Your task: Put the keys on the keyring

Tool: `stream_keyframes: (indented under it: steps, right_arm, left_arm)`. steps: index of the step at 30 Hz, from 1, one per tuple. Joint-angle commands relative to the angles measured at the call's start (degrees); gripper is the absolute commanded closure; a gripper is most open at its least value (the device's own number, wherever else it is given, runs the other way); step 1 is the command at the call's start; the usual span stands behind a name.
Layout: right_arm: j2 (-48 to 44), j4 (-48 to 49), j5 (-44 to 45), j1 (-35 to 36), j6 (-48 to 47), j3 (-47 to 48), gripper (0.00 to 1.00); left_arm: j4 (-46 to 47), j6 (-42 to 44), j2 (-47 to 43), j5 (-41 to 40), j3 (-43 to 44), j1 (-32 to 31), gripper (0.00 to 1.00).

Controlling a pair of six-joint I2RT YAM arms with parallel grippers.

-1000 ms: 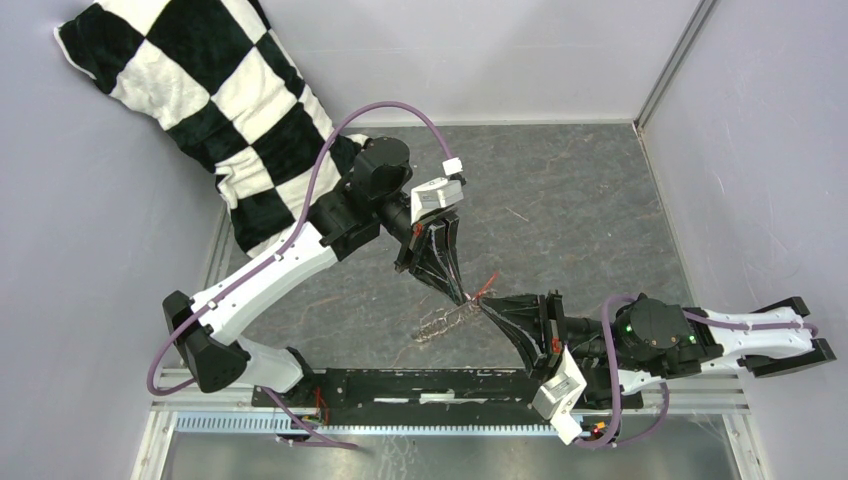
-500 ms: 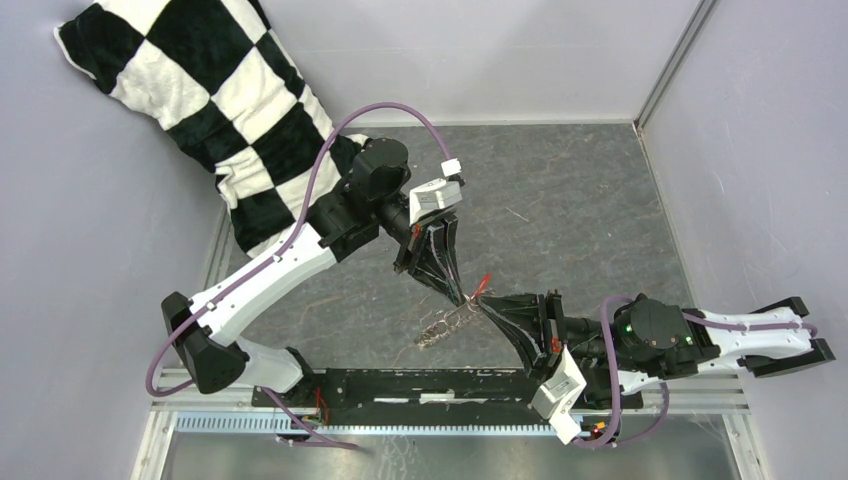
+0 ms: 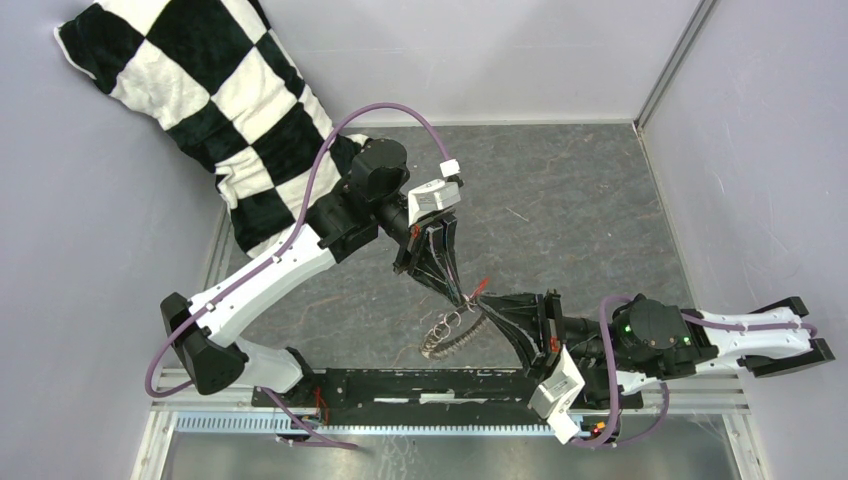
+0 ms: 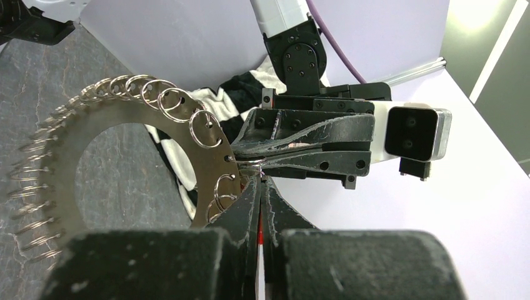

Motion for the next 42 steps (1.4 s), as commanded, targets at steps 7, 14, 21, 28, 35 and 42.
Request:
stream_keyframes:
  steps: [7, 14, 21, 28, 35, 42]
  right_arm:
    - [1.2, 5.6, 2.8, 0.5, -1.2, -1.7, 0.99]
    - [1.4, 7.2, 3.1, 0.5, -1.4, -1.6, 0.99]
    - [0.9, 8.9, 3.5, 0.5, -1.4, -1.8, 0.99]
    - [1.1, 9.7, 5.2, 0.4, -1.5, -2.3, 0.99]
    - [1.0, 11.9, 7.9, 0.5, -2.0, -2.6, 0.99]
    - [0.9, 12.5, 8.5, 0.4, -1.8, -2.9, 0.99]
  left_arm:
    - [2.3, -2.9, -2.0, 0.7, 0.4, -0.2, 0.98]
    - [2.4, -2.8, -2.7, 0.7, 0.0, -0.2, 0.98]
    - [2.3, -2.8, -3.1, 0.7, -0.3, -0.2, 0.98]
    - [2.3, -2.8, -3.0, 0.8, -0.5, -0.2, 0.98]
    - [2.4, -2.8, -3.0, 0.9, -0.5, -0.2, 0.98]
    - [2.4, -2.7, -3.0, 1.0, -0.7, -0.2, 0.98]
